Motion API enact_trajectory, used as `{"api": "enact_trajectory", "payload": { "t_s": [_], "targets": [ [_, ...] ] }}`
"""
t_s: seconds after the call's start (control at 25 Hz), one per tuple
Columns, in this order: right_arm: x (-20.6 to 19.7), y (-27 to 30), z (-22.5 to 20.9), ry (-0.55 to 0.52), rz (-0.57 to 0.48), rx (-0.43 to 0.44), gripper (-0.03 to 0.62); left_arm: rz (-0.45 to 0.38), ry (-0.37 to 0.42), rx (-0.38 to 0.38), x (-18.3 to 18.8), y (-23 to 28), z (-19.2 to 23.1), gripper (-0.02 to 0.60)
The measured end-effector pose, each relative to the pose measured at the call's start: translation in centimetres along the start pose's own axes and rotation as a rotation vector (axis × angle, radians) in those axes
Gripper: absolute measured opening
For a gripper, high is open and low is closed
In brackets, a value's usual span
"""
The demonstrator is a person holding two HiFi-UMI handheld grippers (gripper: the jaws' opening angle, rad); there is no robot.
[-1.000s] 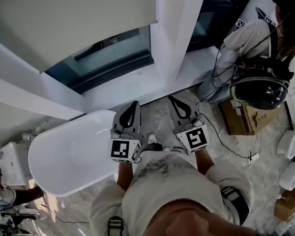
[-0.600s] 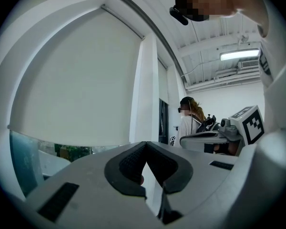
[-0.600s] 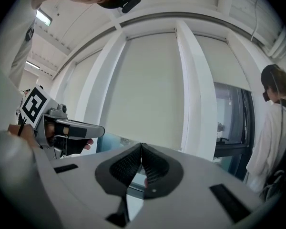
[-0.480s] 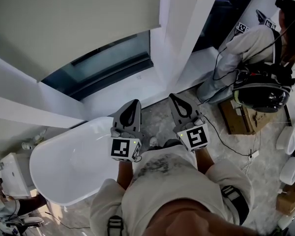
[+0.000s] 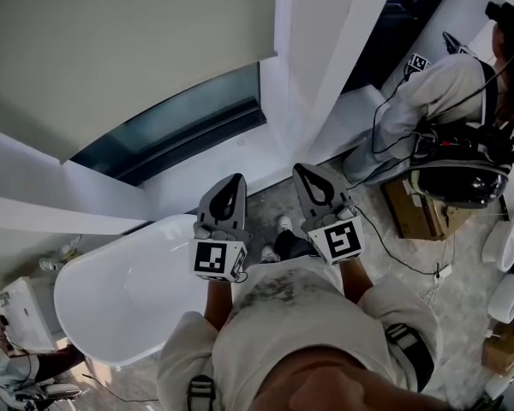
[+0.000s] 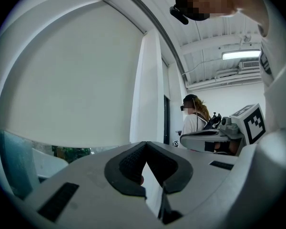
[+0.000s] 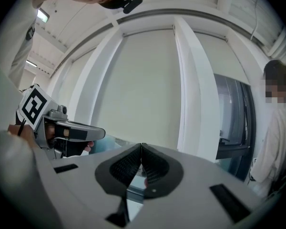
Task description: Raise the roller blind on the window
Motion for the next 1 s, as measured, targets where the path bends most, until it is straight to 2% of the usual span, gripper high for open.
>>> {"api": "enact_trajectory", "payload": {
  "t_s": [0.4,0.72,1.0],
  "targets": [
    [-2.0,3.9,-4.1,0.049,0.026,0.05,0.061,0.007,-0.025,0.04,-0.2,5.3,1.3,0.009],
    [-1.9,5.9,-7.5,0.027,-0.038,0.098,0.061,-0.002,-0.018,0.072,0.6,9.1,1.2,0.009],
    [-1.9,6.8,-9.5,0.047,-0.046,0.119,0.061,-0.002,0.001,0.073,1.3,11.7,0.7,0.009]
  ]
}}
Point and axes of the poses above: the fingertips, and each gripper's own axes: y forward along the fingers, z to its left, x out of its top, the point moved 3 cm from there along -y, backward along the fingers, and after that the axes turned 9 degrees about -y, right-handed, at the moved point
